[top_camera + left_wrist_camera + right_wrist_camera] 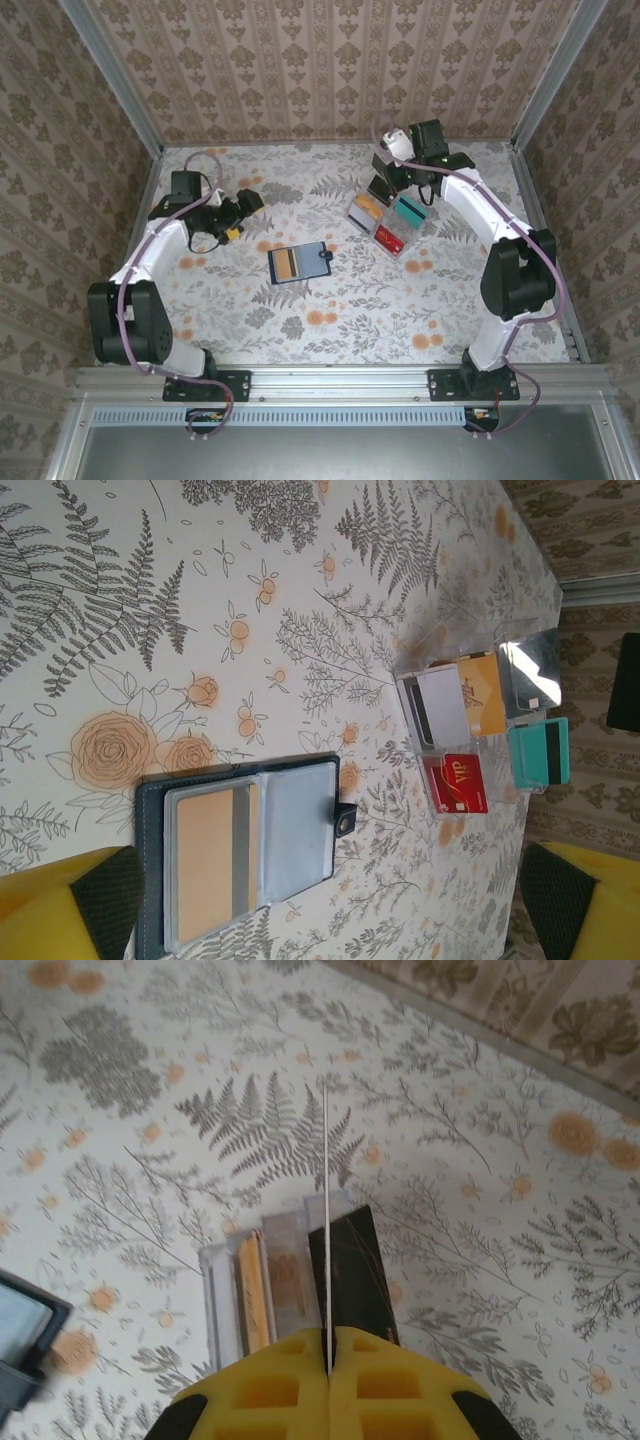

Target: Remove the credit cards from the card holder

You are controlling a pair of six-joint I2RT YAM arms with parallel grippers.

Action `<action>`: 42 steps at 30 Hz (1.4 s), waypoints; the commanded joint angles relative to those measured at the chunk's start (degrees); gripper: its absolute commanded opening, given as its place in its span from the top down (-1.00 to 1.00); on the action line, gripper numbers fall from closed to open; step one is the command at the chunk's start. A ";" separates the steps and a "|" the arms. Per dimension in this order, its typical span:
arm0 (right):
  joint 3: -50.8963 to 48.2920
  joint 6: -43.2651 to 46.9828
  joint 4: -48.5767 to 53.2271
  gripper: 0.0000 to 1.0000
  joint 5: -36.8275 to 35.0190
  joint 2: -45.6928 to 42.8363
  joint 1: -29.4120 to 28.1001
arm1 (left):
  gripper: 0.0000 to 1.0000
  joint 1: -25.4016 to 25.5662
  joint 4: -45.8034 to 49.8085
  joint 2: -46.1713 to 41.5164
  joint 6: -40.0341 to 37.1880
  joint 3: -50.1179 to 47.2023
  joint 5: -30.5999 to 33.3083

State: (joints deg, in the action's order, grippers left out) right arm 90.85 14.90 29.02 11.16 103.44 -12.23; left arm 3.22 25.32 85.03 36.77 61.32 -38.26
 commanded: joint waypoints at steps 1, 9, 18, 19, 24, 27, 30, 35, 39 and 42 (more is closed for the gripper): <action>2.88 4.54 5.48 1.00 2.61 2.58 1.13 | -1.00 -0.61 -0.53 2.30 -1.49 2.12 -1.91; 6.61 6.54 9.81 0.98 5.17 8.01 1.66 | -1.00 -0.68 -1.67 5.78 -1.00 3.29 -3.78; 9.15 7.64 10.01 0.95 4.44 10.65 1.67 | -1.00 -1.29 -1.25 5.85 -1.38 2.45 -4.22; 9.24 7.76 10.01 0.95 4.41 10.84 1.64 | -1.00 -1.31 -1.49 5.94 -1.27 2.27 -4.34; 10.19 8.22 11.04 0.88 4.24 12.49 1.64 | -1.00 -1.39 -2.20 6.87 -0.98 2.09 -5.65; 10.29 8.30 11.06 0.75 4.32 12.97 1.60 | -1.00 -1.47 -2.28 6.99 -0.92 2.15 -6.12; 11.18 8.94 12.38 0.61 3.67 13.57 1.64 | -1.00 -1.55 -2.29 6.73 -0.75 1.94 -6.19; 11.81 8.70 13.29 0.37 3.05 12.11 1.61 | -1.00 -1.73 -2.71 6.77 -0.44 1.57 -6.98; 12.39 4.20 13.52 0.12 5.53 8.84 1.65 | -1.00 -1.73 -2.98 6.57 -0.21 1.51 -7.07; 12.73 -2.34 12.78 -0.06 6.54 5.79 1.45 | -1.00 -1.86 -3.20 6.48 0.03 1.42 -7.01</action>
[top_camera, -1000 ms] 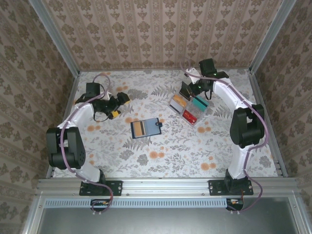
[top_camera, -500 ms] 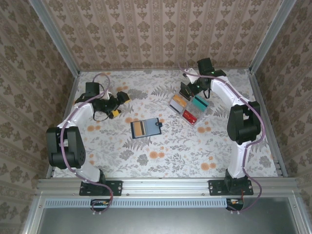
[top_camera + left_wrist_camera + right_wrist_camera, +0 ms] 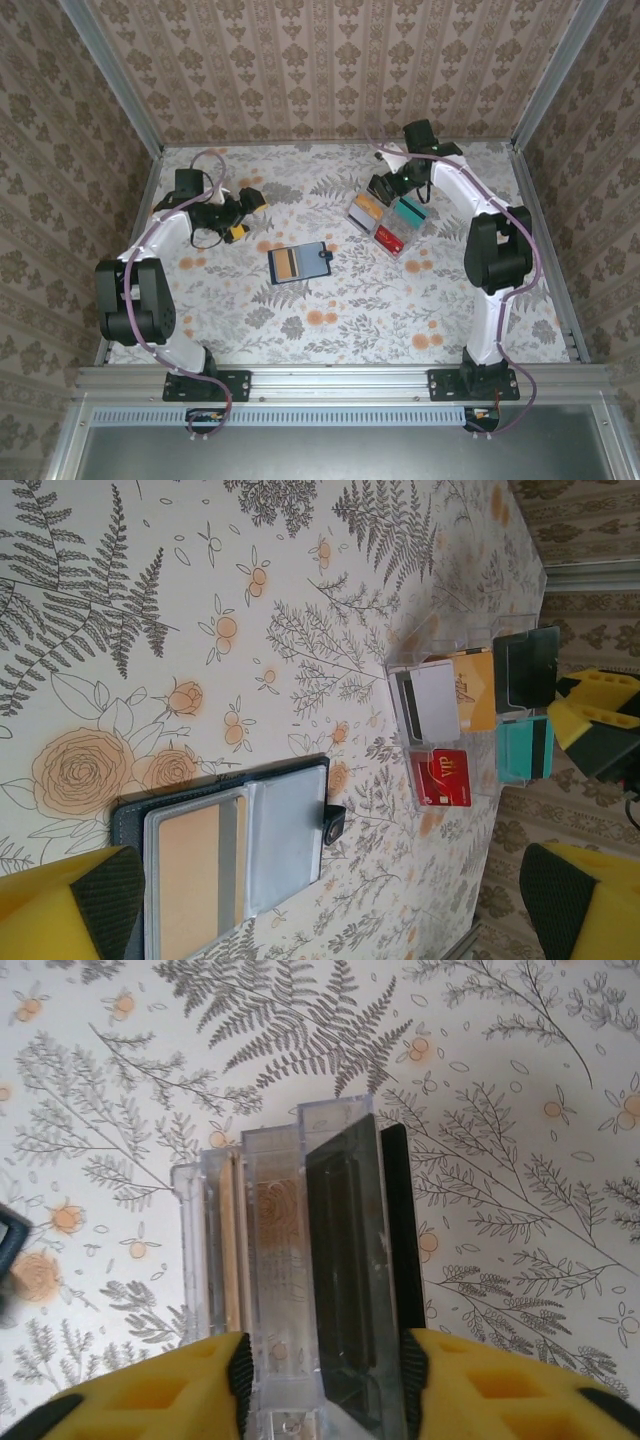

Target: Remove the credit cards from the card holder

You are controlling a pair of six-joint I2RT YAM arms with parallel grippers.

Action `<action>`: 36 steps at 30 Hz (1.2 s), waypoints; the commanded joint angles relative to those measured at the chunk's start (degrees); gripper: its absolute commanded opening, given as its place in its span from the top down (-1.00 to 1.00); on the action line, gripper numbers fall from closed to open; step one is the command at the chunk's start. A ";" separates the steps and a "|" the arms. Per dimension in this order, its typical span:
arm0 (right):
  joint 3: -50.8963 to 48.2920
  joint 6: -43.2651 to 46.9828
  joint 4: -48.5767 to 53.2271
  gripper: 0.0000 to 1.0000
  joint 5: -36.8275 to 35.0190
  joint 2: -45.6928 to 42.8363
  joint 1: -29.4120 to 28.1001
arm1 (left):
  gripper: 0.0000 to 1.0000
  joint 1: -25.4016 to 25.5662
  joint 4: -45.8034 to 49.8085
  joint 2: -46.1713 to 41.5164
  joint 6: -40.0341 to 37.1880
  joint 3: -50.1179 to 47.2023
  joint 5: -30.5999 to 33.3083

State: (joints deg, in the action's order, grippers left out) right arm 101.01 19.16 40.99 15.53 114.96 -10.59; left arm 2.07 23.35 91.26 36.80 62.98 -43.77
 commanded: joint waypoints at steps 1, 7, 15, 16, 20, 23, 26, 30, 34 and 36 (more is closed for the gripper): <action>3.08 -9.16 1.14 -0.10 1.54 -6.51 -0.32 | -1.00 -0.66 -1.51 0.26 0.07 -0.44 -1.63; 5.25 -27.30 5.63 -0.15 -2.39 -8.48 -0.90 | -1.00 -0.83 -3.05 -0.09 0.98 -2.14 -1.47; -6.69 -48.09 -1.70 -0.24 7.80 -14.52 -8.00 | -1.00 -1.14 -3.54 -3.00 -0.17 -6.53 0.25; -7.46 -49.29 -1.78 -0.26 7.48 -14.56 -9.61 | -1.00 -1.17 -3.56 -3.46 -0.48 -7.15 0.87; -9.88 -54.57 -2.81 -0.29 3.67 -13.01 -17.06 | -1.00 -1.31 -3.20 -5.36 -1.30 -9.40 3.23; -10.19 -58.84 -2.37 -0.29 -0.91 -9.72 -22.32 | -1.00 -1.36 -2.22 -6.66 -2.00 -10.32 4.90; -9.45 -61.23 -2.34 -0.27 -3.14 -5.51 -26.35 | -1.00 -1.36 -1.67 -7.70 -2.29 -10.98 6.47; -6.54 -61.97 -1.13 -0.22 -4.28 -0.15 -30.57 | -1.00 -1.43 -1.04 -8.53 -2.66 -11.14 8.66; -3.96 -61.87 -0.40 -0.20 -4.97 4.34 -33.11 | -1.00 -1.69 -0.74 -9.17 -3.08 -11.04 9.45; -2.09 -61.61 0.65 -0.16 -5.77 6.84 -34.19 | -1.00 -2.10 -0.76 -9.18 -2.99 -10.99 8.98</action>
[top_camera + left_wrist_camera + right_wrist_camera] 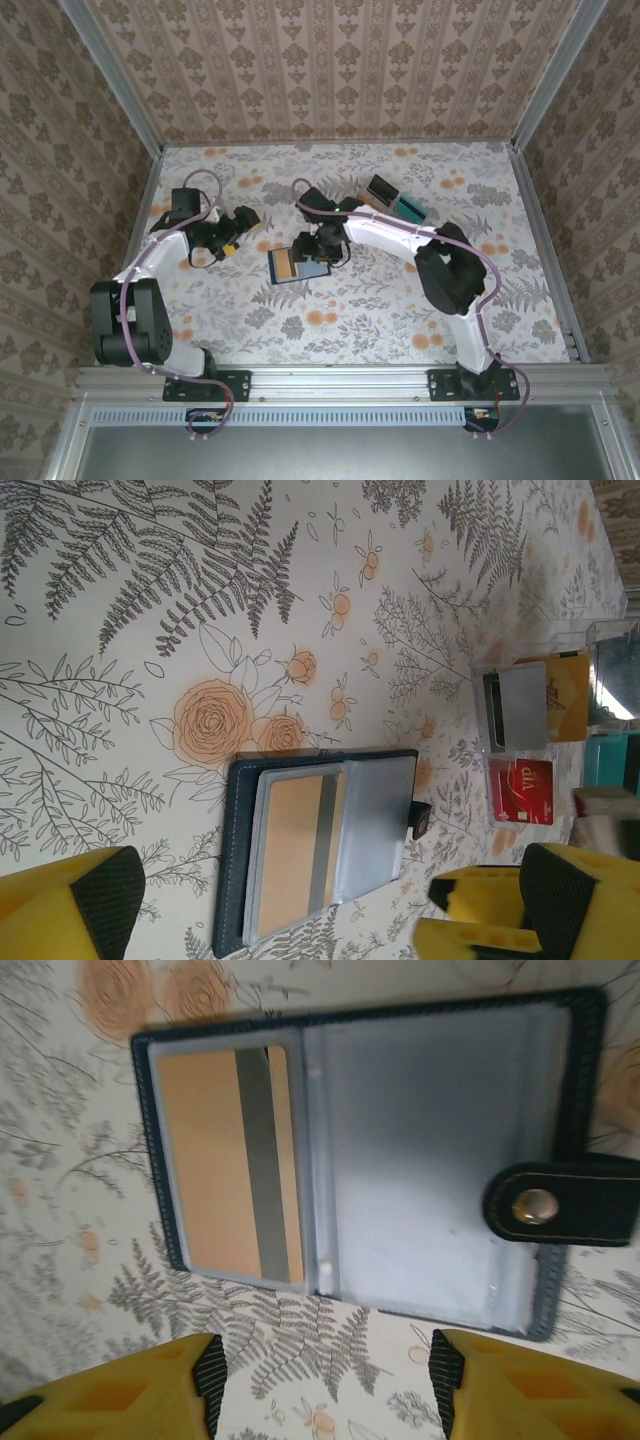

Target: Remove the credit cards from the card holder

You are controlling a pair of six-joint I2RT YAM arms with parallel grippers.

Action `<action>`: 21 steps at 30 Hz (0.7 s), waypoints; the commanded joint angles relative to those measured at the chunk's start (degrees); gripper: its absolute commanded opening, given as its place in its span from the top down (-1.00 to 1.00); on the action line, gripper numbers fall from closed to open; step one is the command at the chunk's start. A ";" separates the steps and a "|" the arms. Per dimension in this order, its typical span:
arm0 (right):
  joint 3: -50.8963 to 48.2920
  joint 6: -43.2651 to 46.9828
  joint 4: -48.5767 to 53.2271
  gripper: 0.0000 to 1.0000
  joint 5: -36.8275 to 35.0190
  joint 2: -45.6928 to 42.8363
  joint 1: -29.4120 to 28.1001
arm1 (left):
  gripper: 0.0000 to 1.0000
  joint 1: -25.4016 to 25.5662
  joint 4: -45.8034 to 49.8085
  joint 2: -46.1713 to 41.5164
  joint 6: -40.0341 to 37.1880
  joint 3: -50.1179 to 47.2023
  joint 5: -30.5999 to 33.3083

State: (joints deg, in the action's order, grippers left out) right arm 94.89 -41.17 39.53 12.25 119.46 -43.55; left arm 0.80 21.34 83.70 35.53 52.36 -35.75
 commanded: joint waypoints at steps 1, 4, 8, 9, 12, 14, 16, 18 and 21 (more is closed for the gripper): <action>4.56 -1.13 2.52 -0.16 -2.98 3.06 -1.48 | -1.00 -1.00 1.25 -1.61 -1.62 -0.38 0.80; 5.86 -0.55 3.11 -0.14 -3.70 5.24 -1.96 | -1.00 -1.45 0.83 -1.74 -1.35 -0.38 0.59; 7.65 0.79 4.36 -0.12 -4.70 7.24 -2.15 | -1.00 -1.61 0.56 -1.52 -1.16 -0.33 0.33; 8.19 1.33 4.72 -0.10 -5.26 7.64 -2.25 | -1.00 -1.59 0.59 -1.44 -1.08 -0.38 0.28; 9.41 3.46 5.27 -0.05 -8.62 8.88 -3.27 | -1.00 -1.61 0.89 -1.26 -0.66 -0.55 0.07; 10.05 4.36 5.65 -0.05 -11.50 9.73 -4.23 | -1.00 -1.72 1.15 -1.39 -0.16 -0.76 -0.10; 10.31 5.18 5.41 -0.05 -12.78 10.49 -4.97 | -1.00 -1.71 1.32 -1.52 -0.09 -1.09 -0.28; 10.24 5.46 5.00 -0.05 -13.27 11.12 -5.30 | -1.00 -1.76 1.59 -1.51 0.15 -1.41 -0.33; 9.72 5.39 4.69 -0.05 -15.05 11.83 -5.37 | -1.00 -1.73 1.52 -1.35 0.80 -2.21 -0.73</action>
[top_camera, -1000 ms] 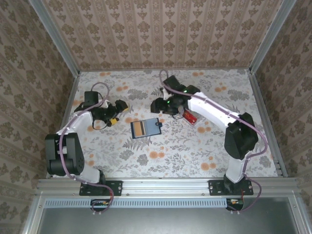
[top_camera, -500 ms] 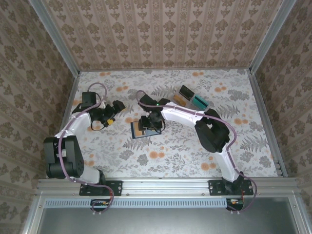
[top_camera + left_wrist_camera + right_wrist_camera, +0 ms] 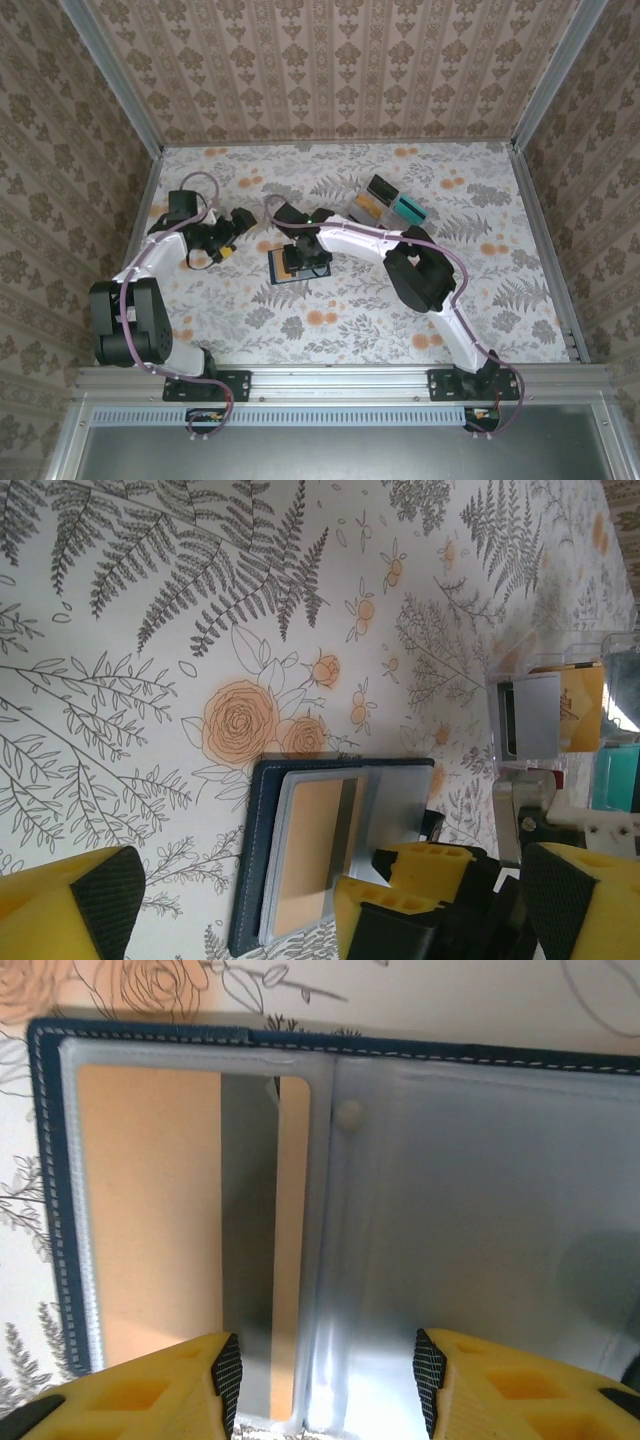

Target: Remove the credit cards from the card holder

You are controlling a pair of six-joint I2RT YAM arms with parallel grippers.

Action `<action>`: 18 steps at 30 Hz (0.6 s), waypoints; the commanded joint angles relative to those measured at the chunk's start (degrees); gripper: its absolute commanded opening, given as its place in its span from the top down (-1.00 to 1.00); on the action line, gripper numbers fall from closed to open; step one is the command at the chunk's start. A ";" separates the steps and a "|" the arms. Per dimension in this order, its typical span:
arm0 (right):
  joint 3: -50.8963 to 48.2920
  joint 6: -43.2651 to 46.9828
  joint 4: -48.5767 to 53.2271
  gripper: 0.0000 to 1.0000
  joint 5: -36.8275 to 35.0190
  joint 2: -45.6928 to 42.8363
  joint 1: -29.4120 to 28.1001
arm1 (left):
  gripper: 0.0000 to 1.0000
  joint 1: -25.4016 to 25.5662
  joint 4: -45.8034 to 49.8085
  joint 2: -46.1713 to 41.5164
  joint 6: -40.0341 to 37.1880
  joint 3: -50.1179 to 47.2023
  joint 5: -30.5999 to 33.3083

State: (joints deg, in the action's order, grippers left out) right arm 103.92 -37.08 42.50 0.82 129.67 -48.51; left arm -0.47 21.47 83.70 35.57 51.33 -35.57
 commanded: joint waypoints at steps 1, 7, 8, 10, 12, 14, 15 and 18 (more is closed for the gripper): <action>0.51 1.24 1.75 -0.04 -4.30 1.73 -0.36 | -1.00 -0.48 1.22 -1.22 1.08 -1.44 -0.90; -2.84 -0.13 -0.35 0.12 -6.93 1.40 -0.32 | -1.00 -0.23 -0.49 0.16 3.87 -3.29 -5.35; -3.32 -0.42 -0.62 0.13 -7.06 1.40 -0.28 | -1.00 -0.02 -0.77 0.58 4.24 -3.38 -5.77; -4.24 -0.73 -1.39 0.18 -6.89 1.35 -0.22 | -1.00 0.76 -1.26 1.40 4.42 -3.21 -6.34; -4.92 -1.01 -1.74 0.20 -6.73 1.29 -0.14 | -1.00 2.03 -1.18 2.24 4.12 -2.70 -6.40; -5.79 -1.40 -2.40 0.22 -6.62 1.29 -0.05 | -1.00 3.36 -0.40 3.16 3.34 -2.06 -6.29; -6.03 -1.58 -2.63 0.22 -6.61 1.32 -0.02 | -1.00 3.89 -0.08 3.59 3.12 -1.86 -6.31; -7.61 -2.24 -3.59 0.24 -6.54 0.95 0.05 | -0.85 5.09 -0.13 4.76 2.58 -1.59 -6.60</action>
State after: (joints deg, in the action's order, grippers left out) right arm 99.90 -37.93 38.33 -3.77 128.29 -48.93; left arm 3.60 20.71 87.20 38.83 48.40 -40.60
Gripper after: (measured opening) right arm 0.383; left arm 0.943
